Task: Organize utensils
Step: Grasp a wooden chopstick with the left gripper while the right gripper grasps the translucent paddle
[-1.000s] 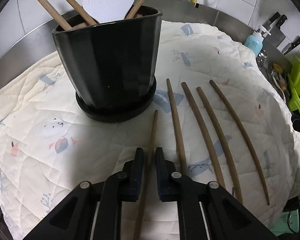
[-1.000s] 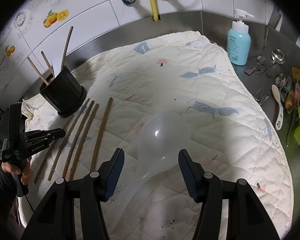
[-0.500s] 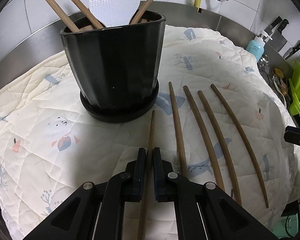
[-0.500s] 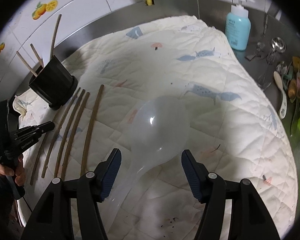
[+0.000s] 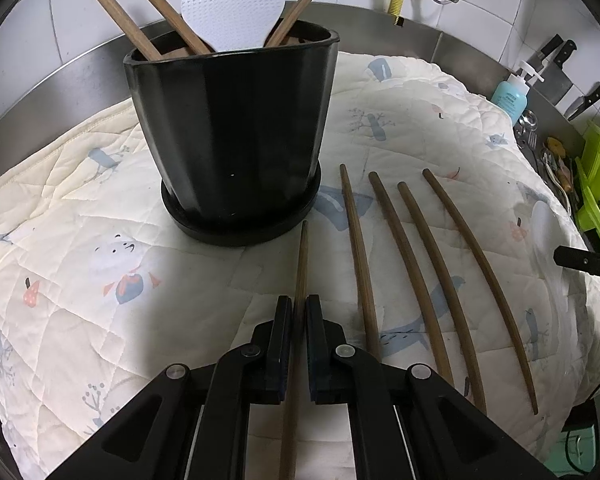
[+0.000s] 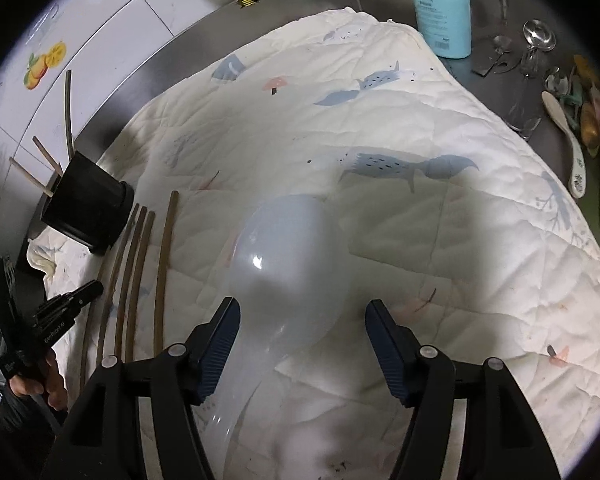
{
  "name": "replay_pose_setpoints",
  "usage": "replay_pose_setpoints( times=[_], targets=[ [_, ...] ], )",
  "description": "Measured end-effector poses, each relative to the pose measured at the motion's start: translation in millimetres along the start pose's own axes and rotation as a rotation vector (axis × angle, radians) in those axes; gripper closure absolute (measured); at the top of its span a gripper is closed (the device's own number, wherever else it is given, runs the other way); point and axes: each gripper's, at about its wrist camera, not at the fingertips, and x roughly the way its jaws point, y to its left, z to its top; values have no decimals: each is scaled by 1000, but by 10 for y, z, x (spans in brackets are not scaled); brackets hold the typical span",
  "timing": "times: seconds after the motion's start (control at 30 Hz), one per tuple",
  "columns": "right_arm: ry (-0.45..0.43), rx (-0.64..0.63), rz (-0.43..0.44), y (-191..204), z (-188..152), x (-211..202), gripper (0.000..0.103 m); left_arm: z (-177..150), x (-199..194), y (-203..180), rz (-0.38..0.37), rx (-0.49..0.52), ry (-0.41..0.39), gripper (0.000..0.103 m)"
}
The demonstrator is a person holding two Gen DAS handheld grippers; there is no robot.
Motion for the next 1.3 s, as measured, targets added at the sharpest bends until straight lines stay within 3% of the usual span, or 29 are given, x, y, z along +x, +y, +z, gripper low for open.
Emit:
replay_pose_setpoints(
  times=[0.27, 0.43, 0.6, 0.8, 1.03, 1.07, 1.1, 1.3],
  targets=[
    [22, -47, -30, 182, -8, 62, 31, 15, -1, 5, -2, -6, -2, 96],
    [29, -154, -132, 358, -64, 126, 31, 20, 4, 6, -1, -9, -2, 96],
    [37, -211, -172, 426, -71, 174, 24, 19, 2, 13, -1, -13, -3, 96],
    [32, -272, -222, 491, -108, 203, 24, 23, -2, 20, -1, -14, -4, 96],
    [19, -282, -209, 444, -131, 128, 44, 23, -2, 17, 0, -14, -2, 96],
    [3, -293, -227, 441, -137, 104, 64, 26, -5, 18, 1, -14, -3, 96],
    [1, -292, -224, 424, -136, 93, 72, 25, -3, 18, 1, -14, -2, 96],
    [5, -200, -129, 256, -64, 62, 77, 35, 4, 13, 4, -13, 0, 96]
  ],
)
